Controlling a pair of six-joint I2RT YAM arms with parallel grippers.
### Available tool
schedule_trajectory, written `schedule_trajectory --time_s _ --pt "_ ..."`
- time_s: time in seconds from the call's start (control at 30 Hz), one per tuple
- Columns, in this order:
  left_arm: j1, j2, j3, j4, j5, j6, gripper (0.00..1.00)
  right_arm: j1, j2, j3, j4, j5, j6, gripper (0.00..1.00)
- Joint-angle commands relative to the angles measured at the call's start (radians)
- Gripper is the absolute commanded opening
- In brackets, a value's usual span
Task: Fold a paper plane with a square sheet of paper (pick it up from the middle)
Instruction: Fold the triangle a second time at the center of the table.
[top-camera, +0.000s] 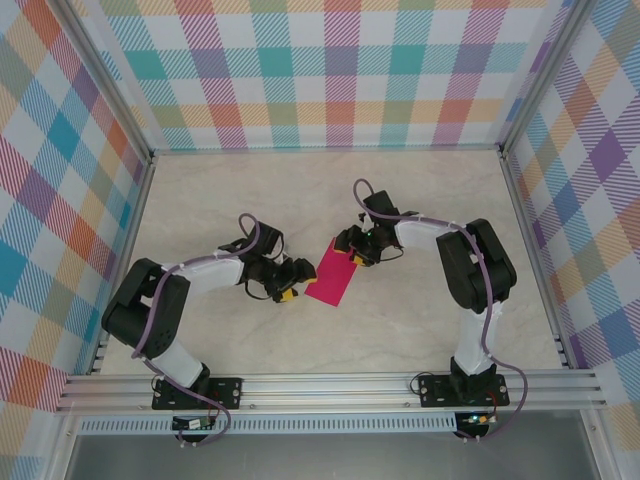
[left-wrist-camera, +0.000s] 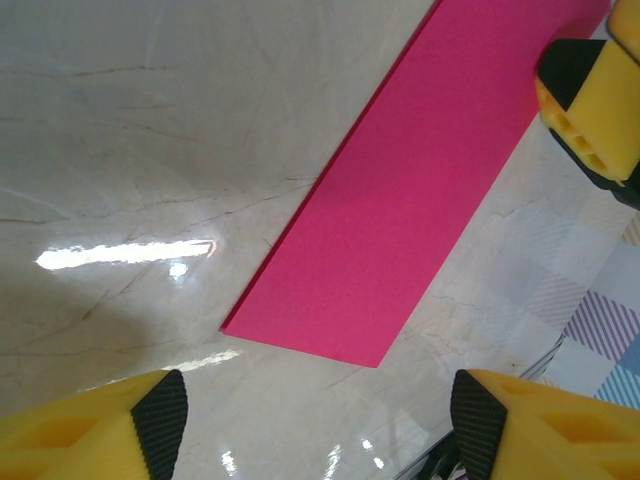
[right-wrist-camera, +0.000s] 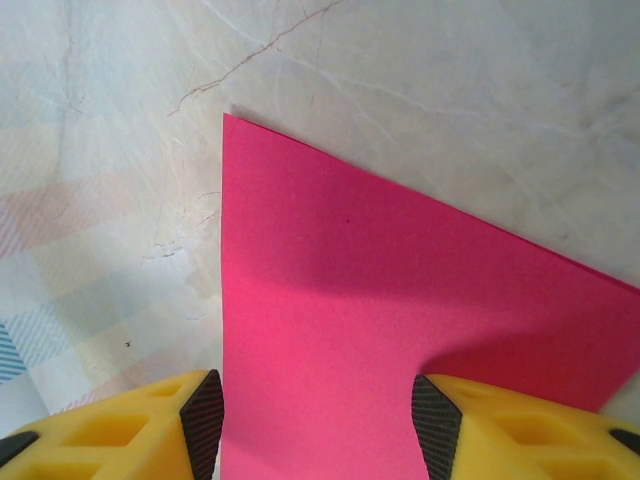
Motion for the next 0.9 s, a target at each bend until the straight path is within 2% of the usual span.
schedule_trajectory --time_s 0.0,0.27,0.87 --pt "-0.012 0.029 0.021 0.010 0.015 -0.002 0.68 -0.014 0.076 -0.049 -0.016 0.061 -0.007 0.57" --pt "-0.029 0.071 0.058 -0.009 0.006 0.015 0.62 -0.018 0.078 -0.064 -0.008 0.057 -0.008 0.56" --pt "-0.044 0.112 0.083 0.006 -0.005 0.006 0.59 -0.022 0.075 -0.084 0.002 0.052 -0.007 0.55"
